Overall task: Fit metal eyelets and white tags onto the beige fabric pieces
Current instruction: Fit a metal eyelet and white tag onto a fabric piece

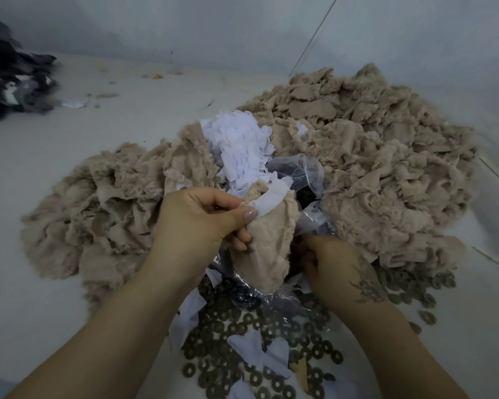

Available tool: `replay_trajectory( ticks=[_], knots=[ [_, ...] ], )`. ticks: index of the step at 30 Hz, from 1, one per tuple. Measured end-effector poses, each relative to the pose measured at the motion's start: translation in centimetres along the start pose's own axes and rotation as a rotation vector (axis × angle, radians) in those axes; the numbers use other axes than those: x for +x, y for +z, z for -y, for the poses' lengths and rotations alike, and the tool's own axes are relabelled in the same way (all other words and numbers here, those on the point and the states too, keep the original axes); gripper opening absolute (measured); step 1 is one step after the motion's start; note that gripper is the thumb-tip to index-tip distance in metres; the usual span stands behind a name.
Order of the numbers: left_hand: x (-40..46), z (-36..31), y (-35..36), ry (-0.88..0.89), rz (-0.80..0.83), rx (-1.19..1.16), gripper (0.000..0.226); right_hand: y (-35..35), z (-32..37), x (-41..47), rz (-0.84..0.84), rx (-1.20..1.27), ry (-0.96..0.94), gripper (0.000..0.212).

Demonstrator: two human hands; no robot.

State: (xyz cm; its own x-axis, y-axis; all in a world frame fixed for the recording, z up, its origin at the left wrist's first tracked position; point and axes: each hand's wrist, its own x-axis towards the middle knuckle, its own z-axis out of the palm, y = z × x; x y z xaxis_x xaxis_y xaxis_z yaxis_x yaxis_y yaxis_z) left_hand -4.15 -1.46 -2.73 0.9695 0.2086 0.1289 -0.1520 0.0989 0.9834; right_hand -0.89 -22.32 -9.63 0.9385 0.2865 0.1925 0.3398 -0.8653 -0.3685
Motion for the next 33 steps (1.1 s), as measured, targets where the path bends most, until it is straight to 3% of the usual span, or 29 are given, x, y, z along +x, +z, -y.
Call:
replay_trajectory(
  ticks=[3,8,14,18,23,25,28,31,33],
  knots=[
    [0.0,0.2,0.2,-0.014,0.01,-0.008,0.013,-0.1,0.3,0.1,0.048,0.039,-0.063,0.033],
    [0.0,0.7,0.5,-0.028,0.033,-0.016,0.014,-0.1,1.3,0.2,-0.111,0.044,-0.07,0.016],
    [0.0,1.4,0.7,-0.058,0.059,-0.005,0.016,0.4,1.2,0.7,-0.074,0.134,-0.061,0.012],
    [-0.2,1.5,1.1,-0.05,0.079,-0.004,0.012,1.1,1.2,1.0,-0.202,0.183,-0.087,0.056],
    [-0.3,1.6,1.5,-0.061,0.078,0.004,0.011,1.2,0.7,1.2,-0.077,0.15,-0.073,0.015],
    [-0.4,1.7,1.6,-0.064,0.081,0.009,0.012,1.7,1.0,1.7,-0.113,0.168,-0.094,0.02],
    [-0.5,1.7,1.9,-0.074,0.088,-0.002,0.022,1.7,1.8,1.6,-0.23,0.104,-0.149,0.009],
    [-0.4,1.8,1.9,-0.073,0.089,-0.01,0.022,2.0,1.2,1.2,-0.122,0.186,-0.126,0.032],
    [-0.3,1.9,1.7,-0.066,0.088,-0.01,0.017,1.9,0.9,0.9,-0.147,0.191,-0.083,0.019]
  ],
)
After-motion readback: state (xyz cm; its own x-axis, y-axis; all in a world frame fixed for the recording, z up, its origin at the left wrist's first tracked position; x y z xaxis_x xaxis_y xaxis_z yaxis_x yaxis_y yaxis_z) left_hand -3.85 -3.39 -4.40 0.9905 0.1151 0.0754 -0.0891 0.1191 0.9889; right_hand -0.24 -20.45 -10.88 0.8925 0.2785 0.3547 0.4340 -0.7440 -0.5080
